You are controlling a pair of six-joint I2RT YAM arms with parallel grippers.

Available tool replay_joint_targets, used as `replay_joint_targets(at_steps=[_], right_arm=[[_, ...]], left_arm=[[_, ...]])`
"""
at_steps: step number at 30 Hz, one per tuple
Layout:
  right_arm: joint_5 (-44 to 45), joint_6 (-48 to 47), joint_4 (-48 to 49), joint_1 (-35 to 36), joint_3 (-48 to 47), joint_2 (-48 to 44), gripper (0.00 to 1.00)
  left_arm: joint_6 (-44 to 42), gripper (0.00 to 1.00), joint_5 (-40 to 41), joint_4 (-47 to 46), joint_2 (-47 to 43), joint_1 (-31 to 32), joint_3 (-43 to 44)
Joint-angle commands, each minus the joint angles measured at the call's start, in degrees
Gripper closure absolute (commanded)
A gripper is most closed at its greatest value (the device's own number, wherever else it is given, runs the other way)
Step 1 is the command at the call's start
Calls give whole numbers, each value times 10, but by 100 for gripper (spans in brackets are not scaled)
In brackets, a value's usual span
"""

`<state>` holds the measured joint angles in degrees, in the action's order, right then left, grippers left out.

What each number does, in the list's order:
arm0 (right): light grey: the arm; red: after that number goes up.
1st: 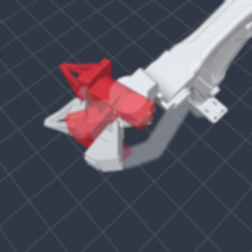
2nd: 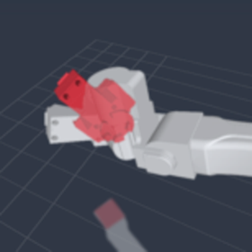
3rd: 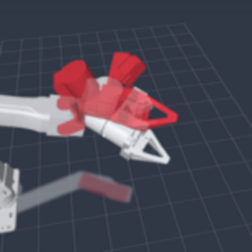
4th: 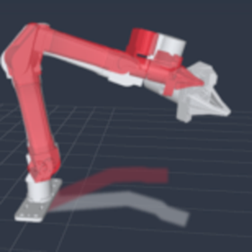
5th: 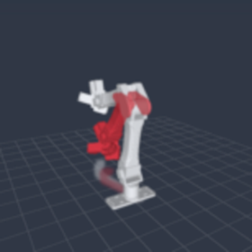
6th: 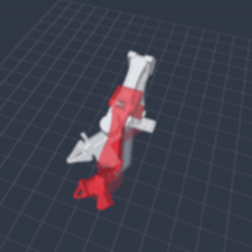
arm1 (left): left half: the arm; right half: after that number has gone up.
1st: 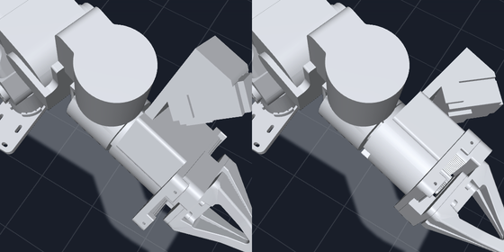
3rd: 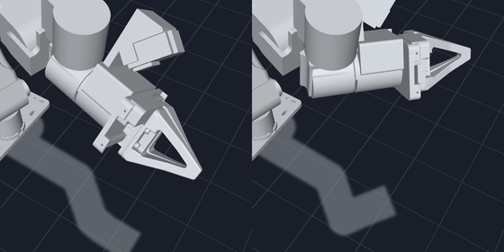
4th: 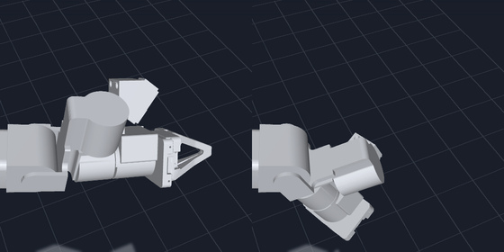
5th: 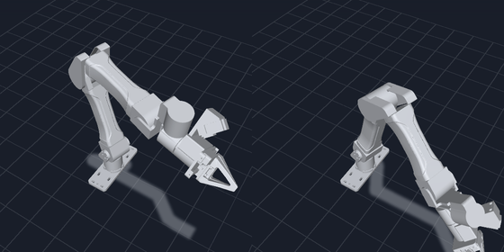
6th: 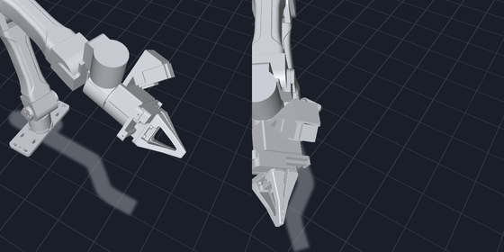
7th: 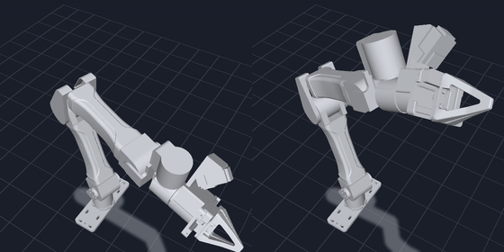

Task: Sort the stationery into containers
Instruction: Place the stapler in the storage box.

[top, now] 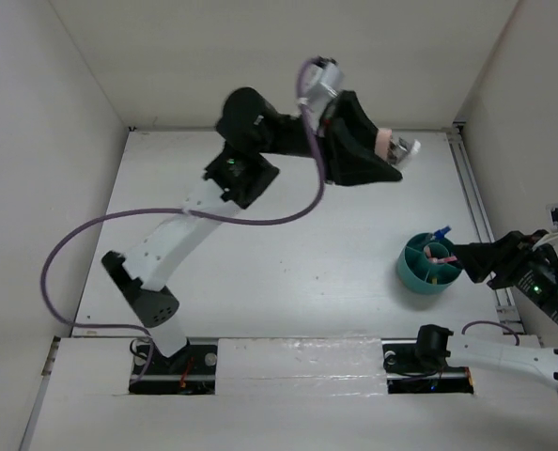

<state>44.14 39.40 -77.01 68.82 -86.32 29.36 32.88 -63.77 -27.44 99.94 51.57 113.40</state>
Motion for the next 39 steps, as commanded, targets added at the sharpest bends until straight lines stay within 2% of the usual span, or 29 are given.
replay_joint_targets(at_steps=[1, 2, 4, 5, 8, 12, 15, 16, 20, 26, 29, 31, 32, 35, 37, 39], right_arm=[[12, -27, 32, 4, -17, 12, 43], [12, -27, 39, 4, -17, 12, 43], [17, -33, 45, 4, -17, 12, 43], [17, -33, 52, 4, -17, 12, 43], [17, -38, 52, 4, -17, 18, 43], [17, -38, 46, 4, -31, 18, 43], [23, -38, 41, 4, -37, 18, 43], [24, -38, 41, 4, -37, 18, 43], [35, -38, 35, 4, -55, 12, 43], [40, -38, 18, 4, -72, 7, 43], [53, -38, -7, 4, -100, 23, 43], [67, -38, -17, 4, -117, 31, 43], [67, -38, -17, 4, -132, 37, 43], [75, -50, -17, 4, -149, 37, 43], [75, -56, -17, 4, -149, 37, 43], [75, -56, -11, 4, -144, 37, 43]], left_arm=[[-191, 100, 126, 238, -35, -42, 67], [-182, 100, 162, 260, -8, -67, 86], [-214, 100, 230, 332, 14, -67, 111], [-230, 100, 302, 347, 21, -67, 111], [-282, 100, 335, 411, 62, -67, 101], [-345, 100, 494, 516, 93, -53, 100], [-373, 100, 566, 537, 82, -20, 66], [-383, 100, 651, 542, 82, 8, 60], [-418, 100, 815, 562, 89, 76, 46], [-458, 100, 952, 579, 100, 145, 14], [-497, 100, 979, 562, 85, 171, -37], [-528, 100, 987, 537, 54, 188, -105], [-565, 100, 987, 502, 40, 194, -128], [-603, 100, 934, 455, -11, 204, -194], [-608, 100, 841, 462, -24, 204, -194], [-596, 100, 807, 489, -19, 204, -165]])
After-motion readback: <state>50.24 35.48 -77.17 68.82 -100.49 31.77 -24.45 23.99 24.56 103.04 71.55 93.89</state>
